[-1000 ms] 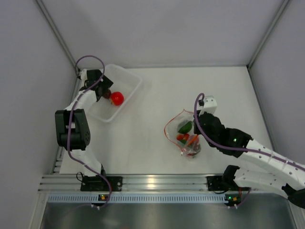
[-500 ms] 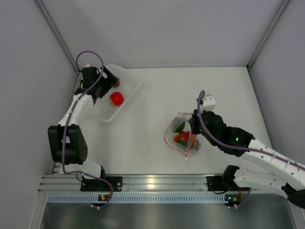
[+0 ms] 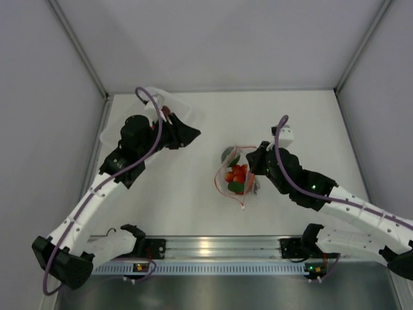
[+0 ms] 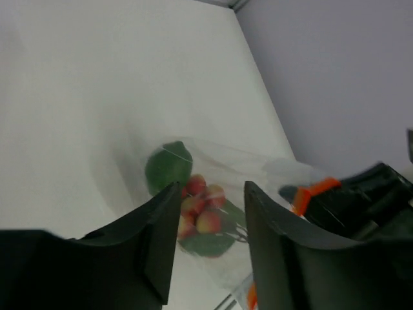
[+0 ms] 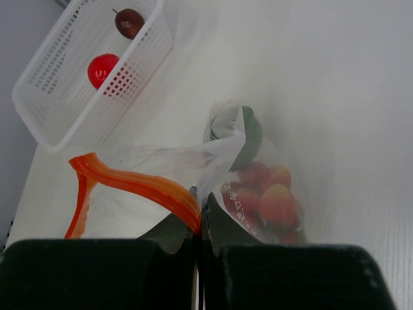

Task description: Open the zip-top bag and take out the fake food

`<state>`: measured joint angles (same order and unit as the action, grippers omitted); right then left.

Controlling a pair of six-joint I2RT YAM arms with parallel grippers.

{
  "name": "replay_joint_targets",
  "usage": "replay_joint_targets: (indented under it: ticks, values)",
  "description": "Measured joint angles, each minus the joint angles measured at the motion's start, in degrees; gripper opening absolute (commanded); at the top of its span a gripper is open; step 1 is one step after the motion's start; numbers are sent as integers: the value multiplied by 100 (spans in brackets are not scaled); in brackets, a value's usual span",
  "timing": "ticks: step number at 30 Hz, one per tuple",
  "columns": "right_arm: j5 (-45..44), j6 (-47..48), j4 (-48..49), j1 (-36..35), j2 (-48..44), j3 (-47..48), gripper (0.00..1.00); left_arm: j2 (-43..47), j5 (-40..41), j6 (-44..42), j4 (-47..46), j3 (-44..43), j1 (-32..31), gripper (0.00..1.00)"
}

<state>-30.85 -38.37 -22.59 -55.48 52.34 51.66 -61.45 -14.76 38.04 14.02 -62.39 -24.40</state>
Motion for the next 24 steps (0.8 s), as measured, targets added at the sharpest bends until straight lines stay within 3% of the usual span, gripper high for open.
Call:
replay_joint_targets:
  ticks: [1,2,9,15,24]
  values:
    - [-72,-85,109,-4,50,-28,0,114,0,-4,7,44,-162,29]
    - [-168,-201,221,-20,133,-61,0,258,-2,33,26,90,-374,27]
    - [-767,-787,754,-223,540,-243,0,765,507,79,55,111,-1873,27]
    - [-1217,-1001,841,-291,542,-407,0,-101,1373,35,13,-114,-3279,26]
    - [-1757,-909,376,-275,39,-448,0,-1467,2002,267,59,-127,-3622,24]
